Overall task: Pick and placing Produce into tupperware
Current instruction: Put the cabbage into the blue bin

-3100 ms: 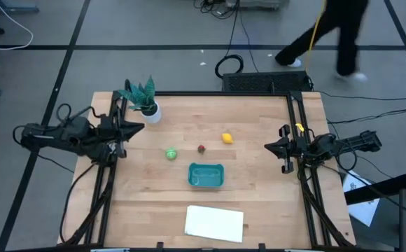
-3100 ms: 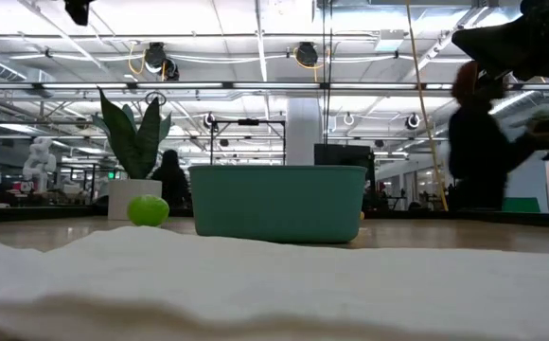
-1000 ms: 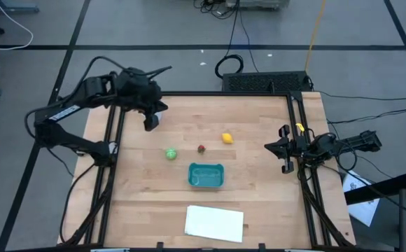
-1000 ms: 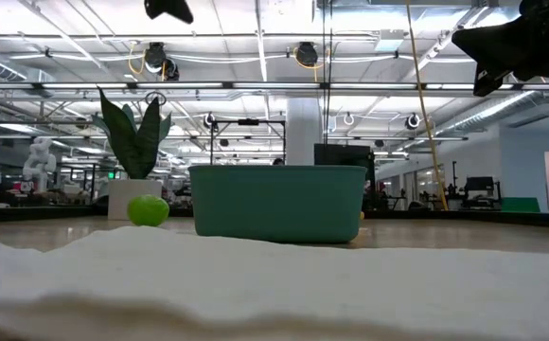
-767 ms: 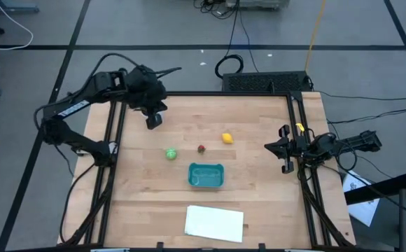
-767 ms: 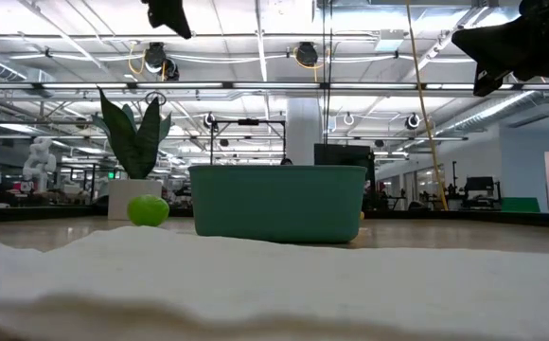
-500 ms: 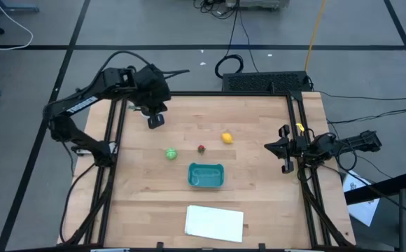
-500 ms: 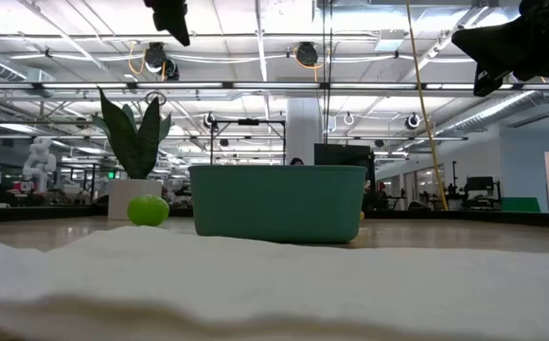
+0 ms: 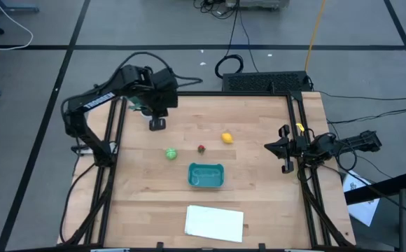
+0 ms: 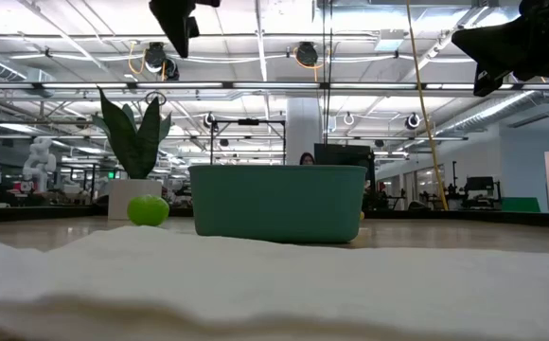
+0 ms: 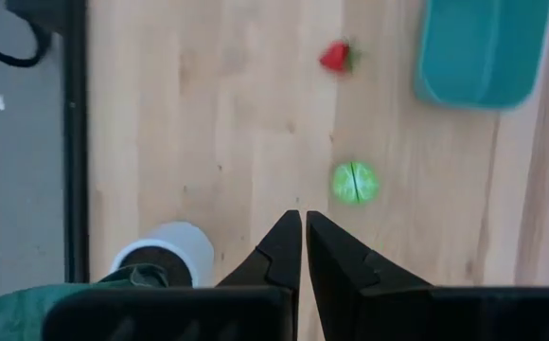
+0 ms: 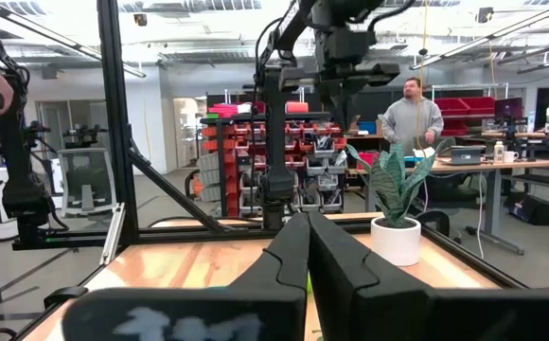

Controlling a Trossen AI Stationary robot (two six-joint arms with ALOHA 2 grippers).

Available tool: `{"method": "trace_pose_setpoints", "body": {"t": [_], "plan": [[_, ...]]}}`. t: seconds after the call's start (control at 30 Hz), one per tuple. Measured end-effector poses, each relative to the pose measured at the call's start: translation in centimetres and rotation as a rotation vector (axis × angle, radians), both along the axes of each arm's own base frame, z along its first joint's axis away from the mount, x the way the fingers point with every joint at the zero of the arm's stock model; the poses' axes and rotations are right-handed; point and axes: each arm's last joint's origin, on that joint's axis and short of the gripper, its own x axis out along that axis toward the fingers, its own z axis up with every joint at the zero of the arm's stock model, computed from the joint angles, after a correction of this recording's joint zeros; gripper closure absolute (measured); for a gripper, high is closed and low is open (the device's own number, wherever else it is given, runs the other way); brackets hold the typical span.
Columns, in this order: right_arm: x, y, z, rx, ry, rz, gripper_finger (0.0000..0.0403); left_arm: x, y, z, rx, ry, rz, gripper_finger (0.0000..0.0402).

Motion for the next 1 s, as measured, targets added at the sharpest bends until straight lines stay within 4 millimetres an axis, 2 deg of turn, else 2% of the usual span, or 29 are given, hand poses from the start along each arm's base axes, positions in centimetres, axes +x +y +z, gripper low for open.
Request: {"method": "trace_pose_setpoints", "body": {"t": [0.13,0.27,0.67,1.0], "plan": [[0.0,0.0,0.0,0.000,0.000,0.000,0.0403,0.6,-0.2,-0.4,-0.005,0.011,-0.012,0.0376],[0.0,0.0,0.0,0.000,0.000,0.000,0.0403,1.0,-0.6,-0.6,-0.034,0.016,0.062,0.0376],[0.0,0.0,0.0,0.000,0.001,0.000,0.0403,1.1,-0.8,-0.6,-0.088,0.008,0.173,0.0376],[0.0,0.0,-0.1,-0.001,0.006,0.000,0.0403,1.5,-2.3,-0.6,-0.129,0.000,0.090,0.0376]]}}
